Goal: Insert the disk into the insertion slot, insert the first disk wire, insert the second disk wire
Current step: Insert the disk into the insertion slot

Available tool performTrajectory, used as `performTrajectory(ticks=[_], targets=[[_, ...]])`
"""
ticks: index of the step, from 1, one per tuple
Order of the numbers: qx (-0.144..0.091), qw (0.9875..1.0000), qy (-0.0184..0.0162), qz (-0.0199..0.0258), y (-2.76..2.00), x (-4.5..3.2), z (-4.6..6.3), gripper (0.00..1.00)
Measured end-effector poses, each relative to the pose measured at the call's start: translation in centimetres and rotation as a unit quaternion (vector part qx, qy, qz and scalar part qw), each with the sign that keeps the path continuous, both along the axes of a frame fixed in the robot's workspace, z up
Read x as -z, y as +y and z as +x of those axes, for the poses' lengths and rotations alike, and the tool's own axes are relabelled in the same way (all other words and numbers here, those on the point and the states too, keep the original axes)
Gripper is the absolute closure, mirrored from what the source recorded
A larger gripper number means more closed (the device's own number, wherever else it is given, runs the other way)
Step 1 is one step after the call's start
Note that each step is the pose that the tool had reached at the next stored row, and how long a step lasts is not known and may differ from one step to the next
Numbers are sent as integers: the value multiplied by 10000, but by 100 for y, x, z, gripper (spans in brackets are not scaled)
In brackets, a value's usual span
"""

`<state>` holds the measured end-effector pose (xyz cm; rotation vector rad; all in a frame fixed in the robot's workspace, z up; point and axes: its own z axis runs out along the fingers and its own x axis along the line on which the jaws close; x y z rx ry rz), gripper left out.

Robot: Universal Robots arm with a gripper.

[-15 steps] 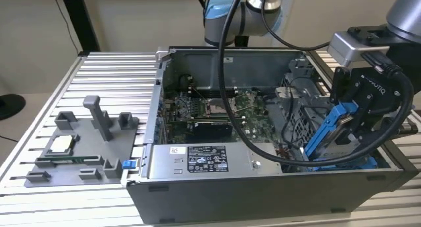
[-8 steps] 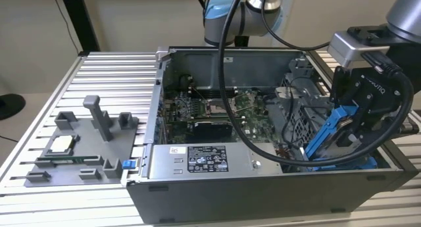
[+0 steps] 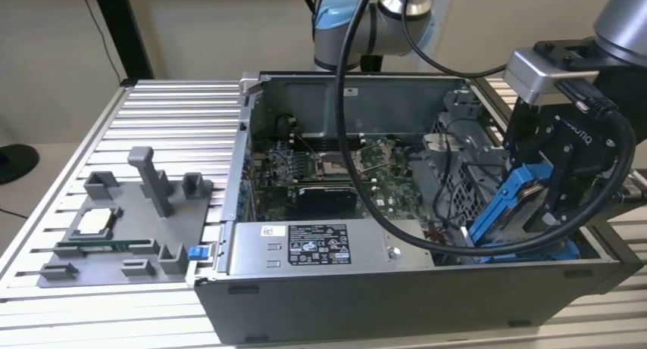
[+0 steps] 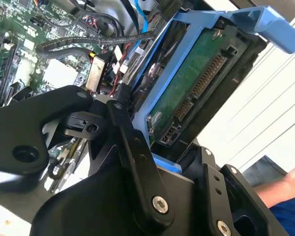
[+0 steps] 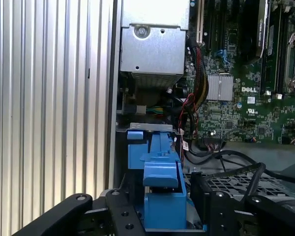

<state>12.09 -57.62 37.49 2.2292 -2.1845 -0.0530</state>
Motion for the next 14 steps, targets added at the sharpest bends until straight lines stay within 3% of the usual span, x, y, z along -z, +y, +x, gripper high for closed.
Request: performTrajectory(ticks=[5,6,14], targets=[[0,10000,1,0,0,0,0,0],[0,10000,1,0,0,0,0,100],[0,10000,1,1,0,0,0,100]])
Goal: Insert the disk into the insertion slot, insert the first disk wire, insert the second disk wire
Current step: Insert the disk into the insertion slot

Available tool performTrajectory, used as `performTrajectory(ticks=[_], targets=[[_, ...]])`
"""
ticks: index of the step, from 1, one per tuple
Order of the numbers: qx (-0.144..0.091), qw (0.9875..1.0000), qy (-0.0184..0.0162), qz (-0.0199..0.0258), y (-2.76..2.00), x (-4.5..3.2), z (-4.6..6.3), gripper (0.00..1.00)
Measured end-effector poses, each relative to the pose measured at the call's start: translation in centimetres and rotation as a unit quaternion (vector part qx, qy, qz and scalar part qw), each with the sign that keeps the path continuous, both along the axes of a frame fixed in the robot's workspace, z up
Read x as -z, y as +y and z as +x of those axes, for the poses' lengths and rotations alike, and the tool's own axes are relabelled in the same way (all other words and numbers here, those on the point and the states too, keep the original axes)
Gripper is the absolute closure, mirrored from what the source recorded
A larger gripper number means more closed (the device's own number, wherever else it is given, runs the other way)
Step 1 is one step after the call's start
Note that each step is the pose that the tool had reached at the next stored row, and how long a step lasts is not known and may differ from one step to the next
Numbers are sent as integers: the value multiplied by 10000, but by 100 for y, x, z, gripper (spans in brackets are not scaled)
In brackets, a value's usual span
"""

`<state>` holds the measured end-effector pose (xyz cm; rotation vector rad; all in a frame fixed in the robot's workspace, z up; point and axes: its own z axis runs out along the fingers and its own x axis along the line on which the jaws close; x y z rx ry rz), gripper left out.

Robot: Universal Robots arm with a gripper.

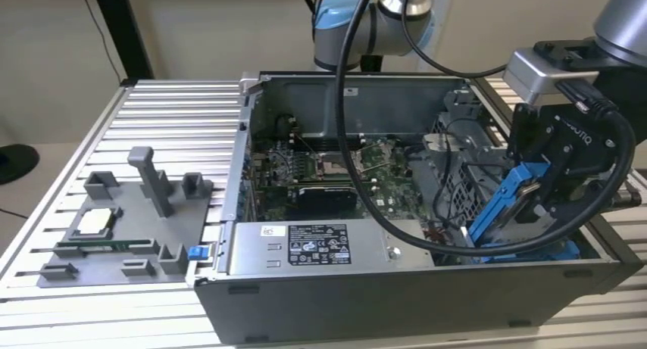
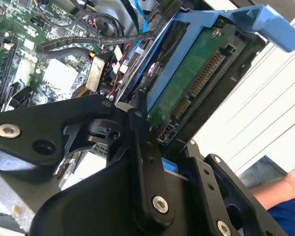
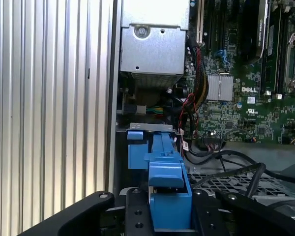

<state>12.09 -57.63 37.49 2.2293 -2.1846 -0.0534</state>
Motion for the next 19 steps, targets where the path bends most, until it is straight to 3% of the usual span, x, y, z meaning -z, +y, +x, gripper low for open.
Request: performTrajectory(ticks=[3,7,11,15,19], targets=[[0,10000,-5,14,0,-11,0,100],[9,10000,-33,71,1,-33,0,100],[19,9999,-99,117,3,-23,-7,100],[21,9998,-148,122,3,25,-27,100],[22,9998,-163,121,3,92,-34,100]])
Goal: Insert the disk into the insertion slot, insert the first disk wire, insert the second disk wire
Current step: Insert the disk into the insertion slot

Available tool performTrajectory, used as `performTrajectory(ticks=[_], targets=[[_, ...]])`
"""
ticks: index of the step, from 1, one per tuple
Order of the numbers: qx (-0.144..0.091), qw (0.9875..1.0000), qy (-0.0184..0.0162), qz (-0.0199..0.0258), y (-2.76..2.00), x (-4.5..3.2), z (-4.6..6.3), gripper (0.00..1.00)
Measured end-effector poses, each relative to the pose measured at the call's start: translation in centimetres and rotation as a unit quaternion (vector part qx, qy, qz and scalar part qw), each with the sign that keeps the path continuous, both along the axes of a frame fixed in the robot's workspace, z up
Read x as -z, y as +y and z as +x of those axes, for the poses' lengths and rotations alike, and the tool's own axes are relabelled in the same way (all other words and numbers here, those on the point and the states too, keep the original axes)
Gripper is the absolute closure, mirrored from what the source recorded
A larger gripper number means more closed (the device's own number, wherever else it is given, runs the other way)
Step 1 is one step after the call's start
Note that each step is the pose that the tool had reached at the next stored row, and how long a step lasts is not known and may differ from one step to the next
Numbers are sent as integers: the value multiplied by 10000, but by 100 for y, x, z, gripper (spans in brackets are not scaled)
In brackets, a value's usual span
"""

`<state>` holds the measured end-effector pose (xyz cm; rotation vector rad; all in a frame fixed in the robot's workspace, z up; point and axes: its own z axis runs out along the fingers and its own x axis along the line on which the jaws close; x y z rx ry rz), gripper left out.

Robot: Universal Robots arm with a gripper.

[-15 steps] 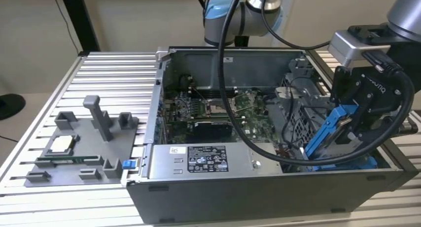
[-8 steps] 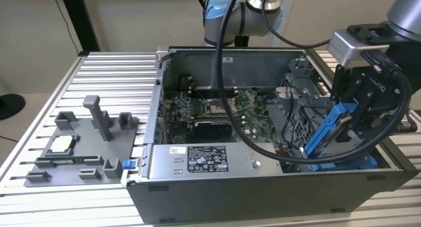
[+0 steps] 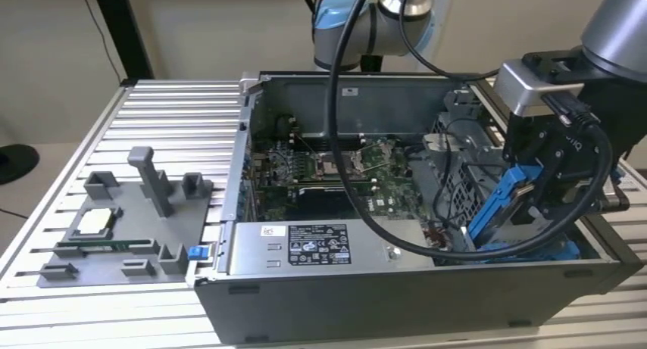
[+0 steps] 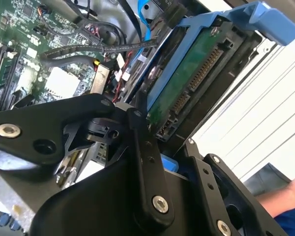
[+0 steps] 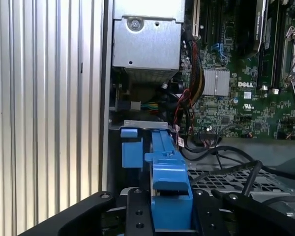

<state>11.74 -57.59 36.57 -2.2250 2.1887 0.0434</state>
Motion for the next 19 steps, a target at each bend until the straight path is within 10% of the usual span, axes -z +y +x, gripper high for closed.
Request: performTrajectory(ticks=[3,4,19], targets=[[1,10000,-1,3,0,9,-1,100],[-1,10000,-4,3,0,9,1,0],[1,10000,-1,-1,0,-228,-1,0]])
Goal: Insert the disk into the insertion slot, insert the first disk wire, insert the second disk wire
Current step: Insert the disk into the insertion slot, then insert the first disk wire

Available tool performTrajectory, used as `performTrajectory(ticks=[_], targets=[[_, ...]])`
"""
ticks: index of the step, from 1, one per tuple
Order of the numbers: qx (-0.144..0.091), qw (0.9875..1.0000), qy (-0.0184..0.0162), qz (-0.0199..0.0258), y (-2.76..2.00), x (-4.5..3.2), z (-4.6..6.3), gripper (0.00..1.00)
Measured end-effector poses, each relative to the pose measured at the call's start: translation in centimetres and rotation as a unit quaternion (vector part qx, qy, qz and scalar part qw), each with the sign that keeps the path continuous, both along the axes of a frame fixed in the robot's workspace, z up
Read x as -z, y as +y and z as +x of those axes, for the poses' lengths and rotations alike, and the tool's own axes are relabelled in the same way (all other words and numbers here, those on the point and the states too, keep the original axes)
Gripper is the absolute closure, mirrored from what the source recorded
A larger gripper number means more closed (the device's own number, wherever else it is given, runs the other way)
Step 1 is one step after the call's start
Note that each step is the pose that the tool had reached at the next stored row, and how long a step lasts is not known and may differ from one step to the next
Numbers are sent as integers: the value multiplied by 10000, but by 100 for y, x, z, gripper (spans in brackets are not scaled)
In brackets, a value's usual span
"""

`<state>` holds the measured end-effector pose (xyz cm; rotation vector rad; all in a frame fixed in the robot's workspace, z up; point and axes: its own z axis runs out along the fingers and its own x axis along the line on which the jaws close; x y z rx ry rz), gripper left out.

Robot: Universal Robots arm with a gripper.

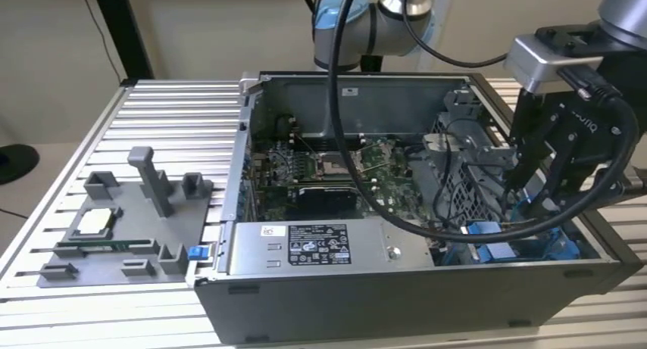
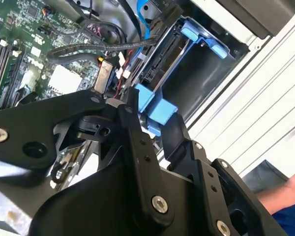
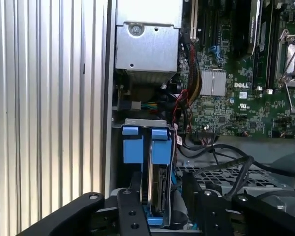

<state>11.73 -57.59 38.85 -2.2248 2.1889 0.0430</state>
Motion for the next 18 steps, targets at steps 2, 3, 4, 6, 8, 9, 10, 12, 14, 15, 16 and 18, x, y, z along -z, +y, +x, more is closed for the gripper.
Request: performTrajectory(ticks=[2,3,4,6,8,9,10,12,14,15,16,18], targets=[[0,10000,0,1,0,-79,0,0],[0,10000,0,1,1,-103,0,0],[0,10000,0,1,3,-122,0,0],[0,10000,0,1,8,-163,0,0],[0,10000,0,2,13,-183,0,0],[0,10000,0,3,14,-181,0,0],[0,10000,-1,3,14,-181,0,0],[0,10000,-3,1,14,-183,0,0],[0,10000,-10,1,17,-184,0,0],[0,10000,-10,1,18,-183,0,0],[0,10000,-10,1,18,-183,0,0],[0,10000,-10,0,24,-184,0,0]])
